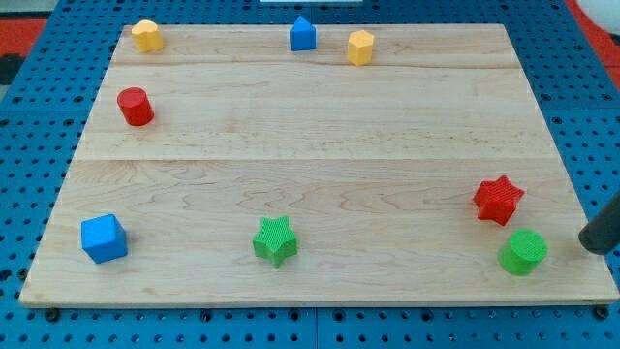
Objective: Push the hexagon diagonal to the cube
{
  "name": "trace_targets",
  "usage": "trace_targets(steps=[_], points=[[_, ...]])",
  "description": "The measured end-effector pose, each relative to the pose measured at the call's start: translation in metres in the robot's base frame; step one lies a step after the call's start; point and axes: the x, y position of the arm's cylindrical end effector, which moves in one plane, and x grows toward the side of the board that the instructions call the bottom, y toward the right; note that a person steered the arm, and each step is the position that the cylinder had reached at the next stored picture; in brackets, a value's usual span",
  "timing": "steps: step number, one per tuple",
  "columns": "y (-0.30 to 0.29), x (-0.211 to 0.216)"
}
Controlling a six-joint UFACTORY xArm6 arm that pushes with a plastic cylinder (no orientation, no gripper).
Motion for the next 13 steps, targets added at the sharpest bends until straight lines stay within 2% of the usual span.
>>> trace_targets(steps=[1,3,5,6,7,8,10,12,13], points=[[-0.018,-0.031],[-0.046,-0.13],[-0.144,-0.288],[-0.196,-0.331],[-0.241,-0.351],[-0.282,-0.349],[-0.281,-0.341],[-0.272,-0.292],[-0.233,-0.238]])
